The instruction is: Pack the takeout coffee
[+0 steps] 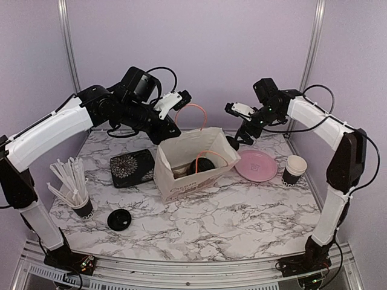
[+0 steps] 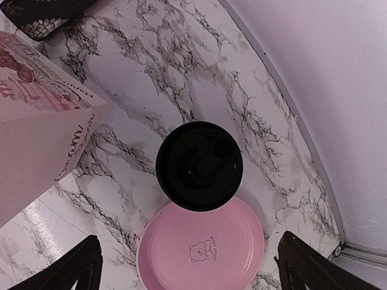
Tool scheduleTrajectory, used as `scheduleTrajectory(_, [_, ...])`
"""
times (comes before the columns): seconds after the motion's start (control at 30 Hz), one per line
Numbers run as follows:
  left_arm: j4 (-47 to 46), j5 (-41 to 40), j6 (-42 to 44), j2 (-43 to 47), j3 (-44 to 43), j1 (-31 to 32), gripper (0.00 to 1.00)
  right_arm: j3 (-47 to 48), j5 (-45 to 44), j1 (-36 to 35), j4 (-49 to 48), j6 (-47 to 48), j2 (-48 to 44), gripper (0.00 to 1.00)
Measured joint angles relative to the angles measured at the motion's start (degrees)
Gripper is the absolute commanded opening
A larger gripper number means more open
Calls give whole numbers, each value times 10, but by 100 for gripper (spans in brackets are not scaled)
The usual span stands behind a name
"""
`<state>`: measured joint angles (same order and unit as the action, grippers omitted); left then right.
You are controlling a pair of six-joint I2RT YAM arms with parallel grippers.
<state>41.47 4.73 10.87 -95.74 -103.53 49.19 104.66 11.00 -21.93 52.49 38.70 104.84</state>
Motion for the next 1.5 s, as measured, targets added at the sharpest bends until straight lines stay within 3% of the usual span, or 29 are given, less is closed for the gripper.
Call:
scheduleTrajectory(0.3, [37, 56, -19, -70, -56, -64, 5, 93, 10, 4, 13, -45, 125, 99])
scheduleTrajectory(0.67, [43, 49, -40, -92, -89, -103, 32, 137, 23, 7, 14, -74, 173, 99])
scheduleTrajectory(0.93, [43, 48, -43, -107, -90, -111, 37, 147, 27, 8, 16, -83, 211, 98])
scheduleTrajectory(1.33, [42, 48, -45, -106, -87, -112, 39, 148, 40, 10, 16, -97, 220, 83])
scheduleTrajectory(1.5, [42, 49, -45, -106, -84, -112, 40, 148, 43, 10, 19, -100, 220, 82])
